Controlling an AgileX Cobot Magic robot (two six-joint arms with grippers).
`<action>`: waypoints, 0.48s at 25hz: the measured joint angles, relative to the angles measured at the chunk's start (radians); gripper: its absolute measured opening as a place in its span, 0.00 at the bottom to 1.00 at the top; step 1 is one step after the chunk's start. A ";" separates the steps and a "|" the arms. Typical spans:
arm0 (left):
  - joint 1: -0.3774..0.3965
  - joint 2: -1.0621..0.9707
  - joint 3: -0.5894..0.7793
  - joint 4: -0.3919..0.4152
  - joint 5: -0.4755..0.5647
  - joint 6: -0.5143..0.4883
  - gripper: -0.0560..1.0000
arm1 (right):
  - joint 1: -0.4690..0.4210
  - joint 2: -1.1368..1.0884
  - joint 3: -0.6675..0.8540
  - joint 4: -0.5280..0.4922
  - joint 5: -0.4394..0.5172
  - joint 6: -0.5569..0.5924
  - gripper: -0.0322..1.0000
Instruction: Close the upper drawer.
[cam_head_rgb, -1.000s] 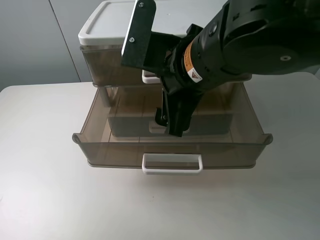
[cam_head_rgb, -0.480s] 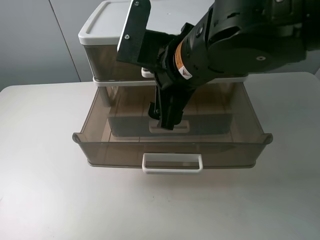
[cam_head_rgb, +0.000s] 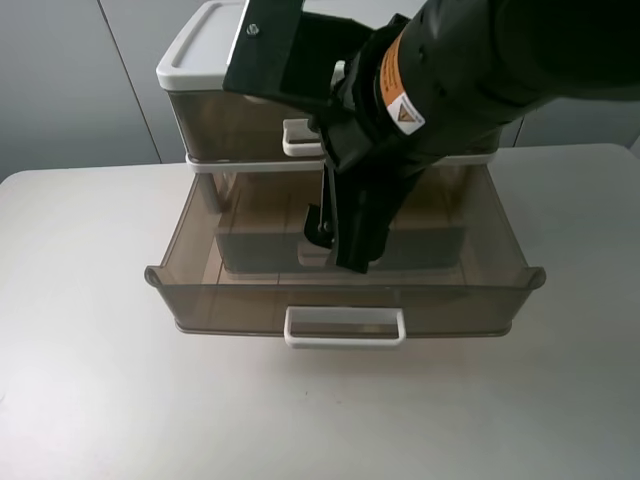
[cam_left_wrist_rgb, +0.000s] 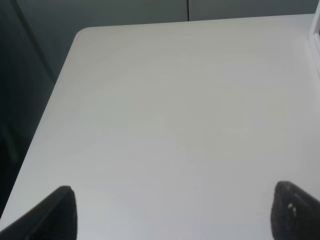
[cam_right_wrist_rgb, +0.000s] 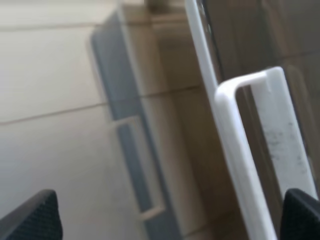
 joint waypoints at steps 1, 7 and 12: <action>0.000 0.000 0.000 0.000 0.000 0.000 0.76 | 0.010 -0.019 -0.008 0.025 0.014 -0.002 0.67; 0.000 0.000 0.000 0.000 0.000 0.000 0.76 | -0.061 -0.144 -0.029 0.118 0.163 0.024 0.67; 0.000 0.000 0.000 -0.001 0.000 0.000 0.76 | -0.377 -0.267 -0.031 0.203 0.273 0.037 0.67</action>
